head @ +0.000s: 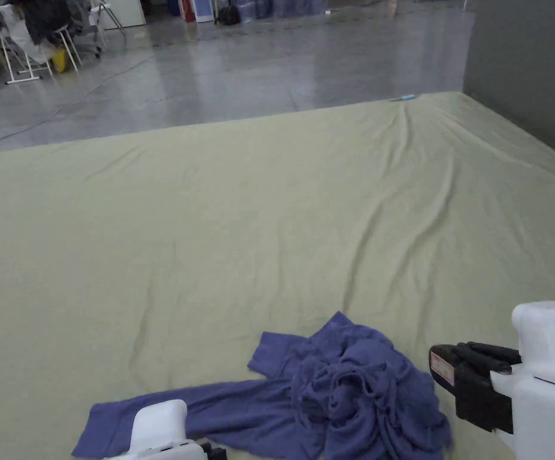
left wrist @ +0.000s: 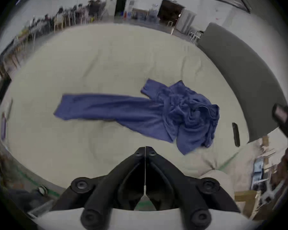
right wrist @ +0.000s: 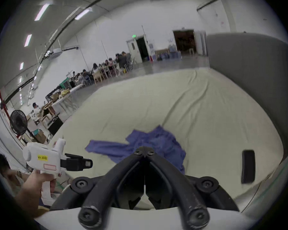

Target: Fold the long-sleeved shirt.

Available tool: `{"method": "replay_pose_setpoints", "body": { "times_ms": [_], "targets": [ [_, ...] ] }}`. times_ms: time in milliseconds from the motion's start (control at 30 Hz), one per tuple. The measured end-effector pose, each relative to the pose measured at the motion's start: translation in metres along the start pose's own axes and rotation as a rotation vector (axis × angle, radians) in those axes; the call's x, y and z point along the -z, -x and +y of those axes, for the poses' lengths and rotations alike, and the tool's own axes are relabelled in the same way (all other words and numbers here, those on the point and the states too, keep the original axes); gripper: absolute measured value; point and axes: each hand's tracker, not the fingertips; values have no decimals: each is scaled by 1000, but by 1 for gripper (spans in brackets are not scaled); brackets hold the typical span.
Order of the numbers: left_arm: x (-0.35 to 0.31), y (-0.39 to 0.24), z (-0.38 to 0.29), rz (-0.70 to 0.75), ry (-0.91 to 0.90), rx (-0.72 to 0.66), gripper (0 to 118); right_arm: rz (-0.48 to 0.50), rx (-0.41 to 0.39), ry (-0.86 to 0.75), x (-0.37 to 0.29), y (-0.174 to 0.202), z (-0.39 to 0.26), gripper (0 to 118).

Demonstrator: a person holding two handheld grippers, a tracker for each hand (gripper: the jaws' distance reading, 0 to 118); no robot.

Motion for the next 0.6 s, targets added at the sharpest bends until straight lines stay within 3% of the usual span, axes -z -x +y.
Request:
{"method": "replay_pose_setpoints", "body": {
  "times_ms": [133,167,233,267,300,467,600],
  "targets": [
    [5,-17,35,4,-81,85,0,-10,-14,2,7,3,1,0],
    [12,-22,50,-19,-104,76,5,-14,-17,0,8,4,1,0],
    [40,-30,81,-21,-100,74,100,-19,-19,0,13,4,2,0],
    [59,-35,95,-14,-59,102,118,-24,-18,6,16,4,2,0],
    [78,-39,108,-20,-94,123,117,-32,-17,16,19,3,1,0],
    [176,-44,150,61,73,121,113,-83,-13,92,32,-9,-9,0],
    [231,-42,151,128,164,148,83,-126,6,159,43,-27,-17,0]
  ]
}}
